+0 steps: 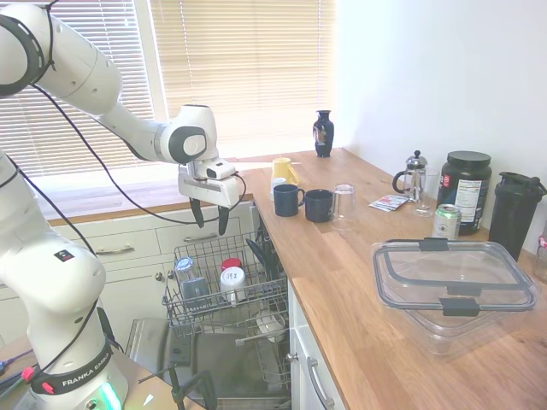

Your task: Unload a mug from dishwasher

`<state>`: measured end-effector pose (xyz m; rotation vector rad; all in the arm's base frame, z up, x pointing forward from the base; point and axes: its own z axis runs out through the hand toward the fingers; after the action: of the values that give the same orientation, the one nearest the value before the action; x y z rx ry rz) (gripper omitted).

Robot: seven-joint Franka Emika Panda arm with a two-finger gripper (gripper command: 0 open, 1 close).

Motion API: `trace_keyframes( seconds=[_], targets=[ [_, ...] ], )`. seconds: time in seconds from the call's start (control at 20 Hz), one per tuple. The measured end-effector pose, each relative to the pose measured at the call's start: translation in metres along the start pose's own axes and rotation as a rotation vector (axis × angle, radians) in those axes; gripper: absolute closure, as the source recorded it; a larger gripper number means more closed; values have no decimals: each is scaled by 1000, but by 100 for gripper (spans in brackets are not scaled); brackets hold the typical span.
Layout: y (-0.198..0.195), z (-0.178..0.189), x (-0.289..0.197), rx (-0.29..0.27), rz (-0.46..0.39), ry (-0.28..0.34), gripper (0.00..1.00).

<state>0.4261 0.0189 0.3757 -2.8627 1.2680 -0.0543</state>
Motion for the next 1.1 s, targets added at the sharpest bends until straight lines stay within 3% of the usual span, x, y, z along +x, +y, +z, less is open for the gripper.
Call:
trace_keyframes(
  seconds=[0.15,0.4,1.1],
  targets=[
    [-1,0,0,-3,-12,5,0],
    [-29,16,-22,-54,-105,13,0],
    [-114,131,-89,-263,-338,-39,0]
  ],
)
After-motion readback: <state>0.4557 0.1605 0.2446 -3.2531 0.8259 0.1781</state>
